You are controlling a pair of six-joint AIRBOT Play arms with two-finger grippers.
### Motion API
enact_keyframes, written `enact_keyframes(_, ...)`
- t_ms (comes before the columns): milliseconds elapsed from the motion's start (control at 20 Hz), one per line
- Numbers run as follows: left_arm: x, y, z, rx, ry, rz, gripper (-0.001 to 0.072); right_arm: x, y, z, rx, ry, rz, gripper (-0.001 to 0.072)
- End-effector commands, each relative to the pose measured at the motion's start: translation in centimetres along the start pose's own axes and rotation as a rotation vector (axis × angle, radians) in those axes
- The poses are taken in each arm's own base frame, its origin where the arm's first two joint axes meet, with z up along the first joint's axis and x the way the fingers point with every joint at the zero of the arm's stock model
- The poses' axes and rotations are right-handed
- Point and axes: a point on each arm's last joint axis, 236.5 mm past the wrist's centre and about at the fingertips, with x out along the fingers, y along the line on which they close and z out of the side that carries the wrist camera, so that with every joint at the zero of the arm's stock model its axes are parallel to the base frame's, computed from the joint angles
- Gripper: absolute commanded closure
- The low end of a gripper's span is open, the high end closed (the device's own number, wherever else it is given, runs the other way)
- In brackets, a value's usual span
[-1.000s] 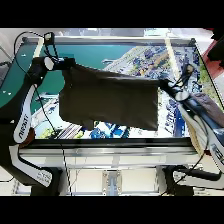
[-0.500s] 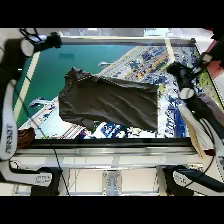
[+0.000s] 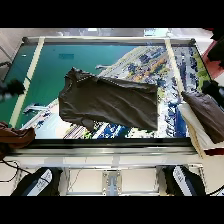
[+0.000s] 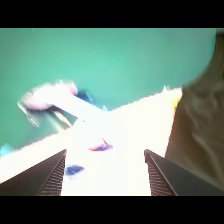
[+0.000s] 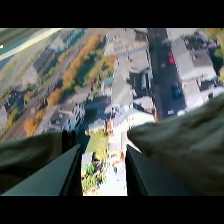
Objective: Fold the shirts.
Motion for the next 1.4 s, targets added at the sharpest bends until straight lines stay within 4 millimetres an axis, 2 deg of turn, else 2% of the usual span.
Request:
enact_keyframes(0,4.7,-2.9,-11.4,-0.383,0.192,-0.169,0.0154,-2.1,-0.4,-5.7,0.097,0.148,0.023,0.0385)
enact_keyframes(50,5.6,-4.3,-12.8,-0.452,0.244,-0.218,0.0155,-2.4,0.1,-6.2,0.098,0.163,0.038,0.0385)
enact_keyframes(150,7.0,-6.8,-13.8,-0.494,0.315,-0.313,0.0155,-2.8,0.8,-6.5,0.102,0.170,0.061,0.0384)
enact_keyframes(300,8.8,-9.4,-15.7,-0.562,0.425,-0.410,0.0156,-3.1,1.6,-6.3,0.122,0.164,0.091,0.0384)
enact_keyframes(450,10.0,-10.6,-15.6,-0.606,0.449,-0.464,0.0157,-3.3,2.3,-6.9,0.127,0.191,0.115,0.0385)
enact_keyframes(600,10.7,-10.0,-13.5,-0.588,0.380,-0.449,0.0159,-3.5,3.1,-7.5,0.141,0.222,0.149,0.0385)
enact_keyframes(700,11.0,-9.7,-12.6,-0.585,0.347,-0.439,0.0227,-3.6,3.6,-7.5,0.153,0.225,0.167,0.0385)
enact_keyframes(950,10.7,-9.7,-14.0,-0.525,0.401,-0.435,0.0238,-3.7,4.2,-7.3,0.174,0.219,0.191,0.0385)
enact_keyframes(1100,10.6,-9.5,-12.1,-0.506,0.363,-0.436,0.0238,-3.8,4.4,-7.6,0.173,0.235,0.200,0.0385)
enact_keyframes(1200,10.5,-8.0,-11.1,-0.486,0.358,-0.412,0.0238,-3.9,4.5,-7.8,0.173,0.243,0.204,0.0385)
enact_keyframes(1300,10.4,-6.1,-11.5,-0.478,0.386,-0.376,0.0239,-3.8,4.5,-7.8,0.173,0.243,0.204,0.0385)
enact_keyframes(1350,10.4,-5.8,-12.0,-0.474,0.407,-0.375,0.0239,-3.9,4.5,-7.8,0.174,0.242,0.204,0.0385)
